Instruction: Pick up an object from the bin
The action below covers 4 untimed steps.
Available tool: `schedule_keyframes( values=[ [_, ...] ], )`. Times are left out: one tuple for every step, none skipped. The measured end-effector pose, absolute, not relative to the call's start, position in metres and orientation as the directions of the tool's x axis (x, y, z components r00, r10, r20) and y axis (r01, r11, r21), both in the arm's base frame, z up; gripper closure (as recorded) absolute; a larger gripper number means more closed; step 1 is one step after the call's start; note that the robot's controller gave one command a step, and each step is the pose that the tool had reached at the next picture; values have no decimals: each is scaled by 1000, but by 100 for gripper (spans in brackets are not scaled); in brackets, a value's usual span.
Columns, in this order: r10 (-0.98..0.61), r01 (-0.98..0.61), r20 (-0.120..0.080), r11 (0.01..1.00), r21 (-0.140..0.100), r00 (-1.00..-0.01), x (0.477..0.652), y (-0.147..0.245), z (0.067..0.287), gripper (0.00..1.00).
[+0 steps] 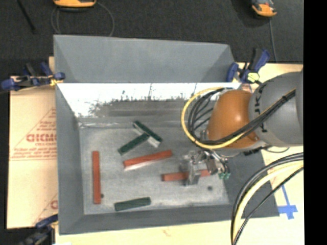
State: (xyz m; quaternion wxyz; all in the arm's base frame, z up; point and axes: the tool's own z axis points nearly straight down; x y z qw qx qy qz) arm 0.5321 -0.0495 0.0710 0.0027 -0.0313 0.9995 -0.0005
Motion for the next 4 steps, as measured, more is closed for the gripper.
schedule_keyframes(
  values=[
    [-63, -63, 0, 998, 0, -998, 531, -49, 74, 100],
    [-63, -63, 7, 998, 1, -998, 529, -49, 95, 100],
    [-64, -64, -1, 998, -1, -998, 531, -50, 114, 100],
    [-64, -64, -5, 998, -2, -998, 532, -50, 125, 100]
  ],
)
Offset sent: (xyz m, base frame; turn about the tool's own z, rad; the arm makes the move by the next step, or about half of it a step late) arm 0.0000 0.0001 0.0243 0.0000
